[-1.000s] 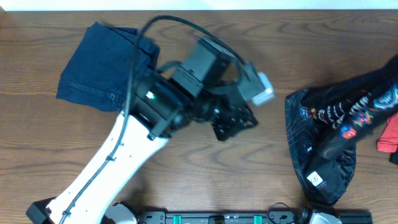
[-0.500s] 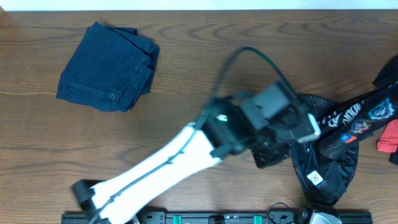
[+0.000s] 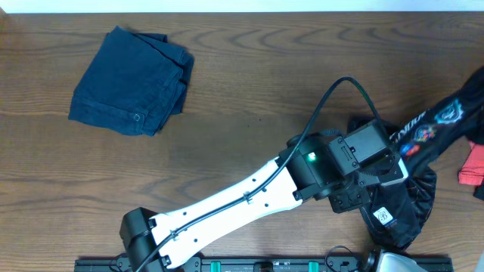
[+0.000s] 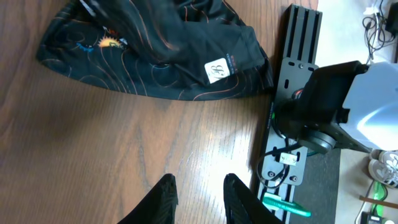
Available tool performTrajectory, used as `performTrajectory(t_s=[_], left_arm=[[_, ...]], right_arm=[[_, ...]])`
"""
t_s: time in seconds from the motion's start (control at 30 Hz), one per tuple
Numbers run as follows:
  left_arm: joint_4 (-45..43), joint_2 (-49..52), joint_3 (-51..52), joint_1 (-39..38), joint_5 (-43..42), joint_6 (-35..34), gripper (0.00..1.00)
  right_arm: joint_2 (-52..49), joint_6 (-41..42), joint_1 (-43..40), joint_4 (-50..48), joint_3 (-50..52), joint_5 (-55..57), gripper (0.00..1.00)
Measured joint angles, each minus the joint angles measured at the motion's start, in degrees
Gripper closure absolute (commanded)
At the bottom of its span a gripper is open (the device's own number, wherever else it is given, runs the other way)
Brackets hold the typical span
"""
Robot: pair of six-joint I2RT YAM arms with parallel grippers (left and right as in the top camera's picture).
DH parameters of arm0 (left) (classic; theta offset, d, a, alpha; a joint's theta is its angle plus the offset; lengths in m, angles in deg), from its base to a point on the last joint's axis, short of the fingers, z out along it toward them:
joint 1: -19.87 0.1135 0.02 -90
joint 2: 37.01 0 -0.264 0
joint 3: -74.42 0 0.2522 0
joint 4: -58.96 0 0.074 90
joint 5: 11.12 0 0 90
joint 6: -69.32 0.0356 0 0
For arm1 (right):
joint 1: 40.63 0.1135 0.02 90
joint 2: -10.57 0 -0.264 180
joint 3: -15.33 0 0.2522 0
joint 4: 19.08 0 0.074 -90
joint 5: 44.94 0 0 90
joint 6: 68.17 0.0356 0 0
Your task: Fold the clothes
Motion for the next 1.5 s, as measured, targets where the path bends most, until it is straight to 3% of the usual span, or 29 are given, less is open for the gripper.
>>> performTrajectory(t_s=[0.07, 0.37, 0.57, 0.73, 0.9, 1.2, 1.5], left_arm=[[-0.46, 0.0, 0.0, 0.0, 0.0, 0.0, 0.67], [-4.85, 0.0, 0.0, -0.22, 0.85, -0.17, 0.67], [-2.8, 0.02, 0.0, -0.26, 2.67, -0.2, 0.67], [-1.95, 0.02, 0.0, -0.26, 2.99, -0.2, 0.67], [-1.11, 0.02, 0.02, -0.26, 2.99, -0.2, 0.67], [-0.42, 0.0, 0.0, -0.26, 2.99, -0.2, 0.67], [-3.04, 0.02, 0.0, -0.26, 3.02, -0.2, 0.64]], right_arm=[[-0.96, 0.5, -0.04, 1.44, -1.4, 0.57, 0.99], [-1.66, 8.48, -0.04, 13.42, -16.52, -4.9, 0.99], [-1.44, 13.38, -0.35, 16.5, -18.51, -6.36, 0.99], [-8.2, 18.14, -3.89, 19.12, -18.58, -7.52, 0.99], [-16.9, 23.02, -9.75, 19.61, -18.32, -15.96, 0.99], [-19.34, 33.94, -17.7, 10.23, -17.97, -40.33, 0.99], [-16.98, 42.45, -18.49, -3.5, -18.88, -59.67, 0.99]])
